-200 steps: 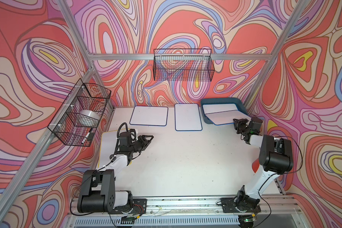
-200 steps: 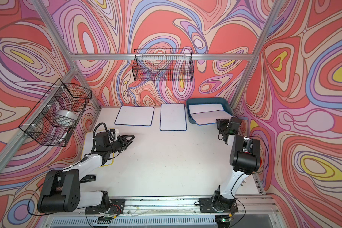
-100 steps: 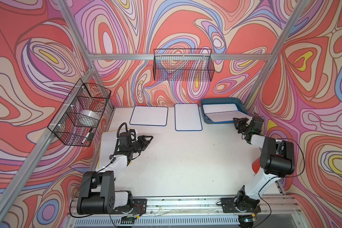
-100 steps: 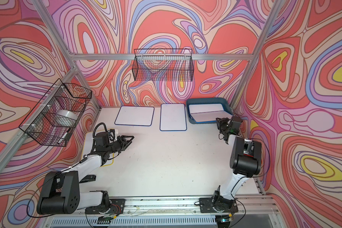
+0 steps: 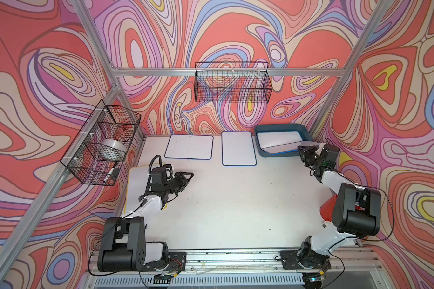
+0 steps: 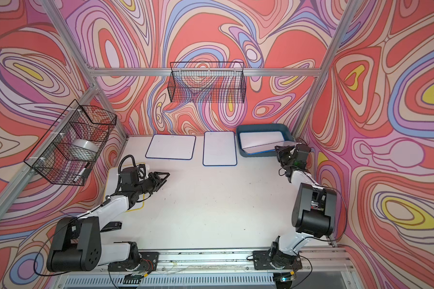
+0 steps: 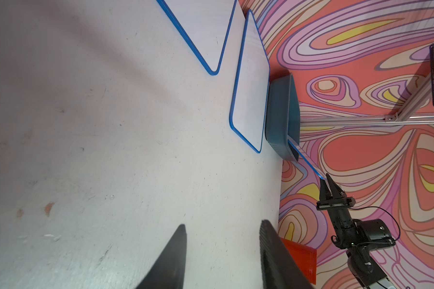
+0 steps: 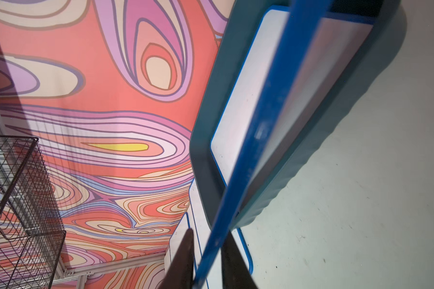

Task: Put the whiteboard into the storage box
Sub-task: Place the whiteboard in the storage box.

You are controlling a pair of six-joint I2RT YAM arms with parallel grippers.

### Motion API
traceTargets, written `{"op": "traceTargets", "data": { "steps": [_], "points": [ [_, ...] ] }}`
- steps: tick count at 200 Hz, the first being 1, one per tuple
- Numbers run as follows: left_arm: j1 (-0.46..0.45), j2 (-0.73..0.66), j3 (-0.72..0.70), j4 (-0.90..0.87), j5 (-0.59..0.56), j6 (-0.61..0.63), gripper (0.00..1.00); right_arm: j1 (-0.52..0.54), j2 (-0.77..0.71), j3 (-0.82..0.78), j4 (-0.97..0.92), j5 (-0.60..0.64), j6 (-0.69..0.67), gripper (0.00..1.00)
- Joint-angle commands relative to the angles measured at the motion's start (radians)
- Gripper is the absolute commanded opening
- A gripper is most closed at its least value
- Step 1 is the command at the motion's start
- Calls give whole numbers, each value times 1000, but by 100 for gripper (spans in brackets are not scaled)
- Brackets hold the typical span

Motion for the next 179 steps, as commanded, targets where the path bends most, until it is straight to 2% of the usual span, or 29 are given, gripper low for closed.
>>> {"op": "traceTargets", "data": {
  "steps": [1, 16, 37, 105, 129, 179],
  "points": [
    [5, 0, 26, -7, -9, 3, 43, 16, -42, 59, -17, 7, -78, 21],
    [5, -2, 25, -14, -17, 13, 44, 22, -41, 62, -15, 4, -87, 23],
    [5, 6, 21, -12, -23, 13, 44, 35, -32, 58, -9, 10, -98, 32],
    [5, 16, 36, -2, -9, 6, 44, 47, -9, 90, -50, -9, -127, 33],
    [5, 14, 28, -4, -18, 10, 44, 47, 53, 130, -89, -31, -149, 35],
    [5, 4, 16, 1, -14, 1, 44, 48, 173, 99, -14, -68, -109, 35]
  ]
}}
